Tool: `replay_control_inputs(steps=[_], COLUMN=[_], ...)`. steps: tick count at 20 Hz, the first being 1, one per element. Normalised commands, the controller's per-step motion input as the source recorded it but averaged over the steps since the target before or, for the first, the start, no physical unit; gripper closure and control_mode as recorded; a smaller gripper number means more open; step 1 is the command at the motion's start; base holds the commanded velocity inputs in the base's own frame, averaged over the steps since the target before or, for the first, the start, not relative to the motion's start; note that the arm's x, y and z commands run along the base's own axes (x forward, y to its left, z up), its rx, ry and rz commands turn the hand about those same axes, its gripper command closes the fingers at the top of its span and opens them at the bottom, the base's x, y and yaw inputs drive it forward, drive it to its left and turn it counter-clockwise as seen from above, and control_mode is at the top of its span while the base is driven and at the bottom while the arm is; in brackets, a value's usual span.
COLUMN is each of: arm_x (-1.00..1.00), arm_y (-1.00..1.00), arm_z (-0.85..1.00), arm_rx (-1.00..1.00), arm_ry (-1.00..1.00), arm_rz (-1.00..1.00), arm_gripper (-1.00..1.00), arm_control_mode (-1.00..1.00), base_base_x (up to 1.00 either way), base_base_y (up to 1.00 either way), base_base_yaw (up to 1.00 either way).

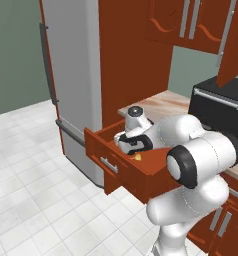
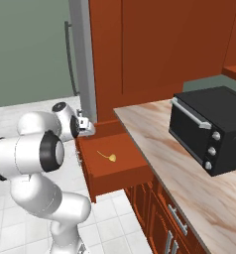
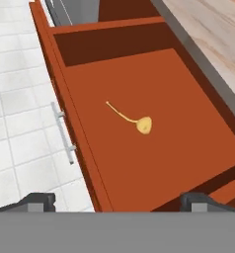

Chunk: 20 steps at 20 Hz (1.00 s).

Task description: Organize the utensils by type. Pick up the wooden spoons from the counter and place them in the open cabinet. Then pick up the metallic utensils from the counter and place them in the open drawer.

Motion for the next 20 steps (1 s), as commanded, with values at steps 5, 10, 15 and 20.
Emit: replay_control_inputs(steps=[5,10,15,20], arm_x=[-0.36,-0.31,-0.34,-0.02], arm_y=[0.02,0.08,0.10,0.01], arm_z=[0.45,0.42,0.18,0.00], arm_rx=[0.02,0.06,0.03,0.00], arm_ry=[0.01,0.10,0.06,0.03], arm_rz=[0.00,0.00,0.03,0.00], arm_gripper=[-1.00,-1.00,-1.00,-1.00], arm_control_mode=[-1.00,-1.00,-1.00,-1.00], base_base_x=[0.00,0.00,0.00,0.00], base_base_y=[0.00,0.00,0.00,0.00], base_base_yaw=[0.00,0.00,0.00,0.00])
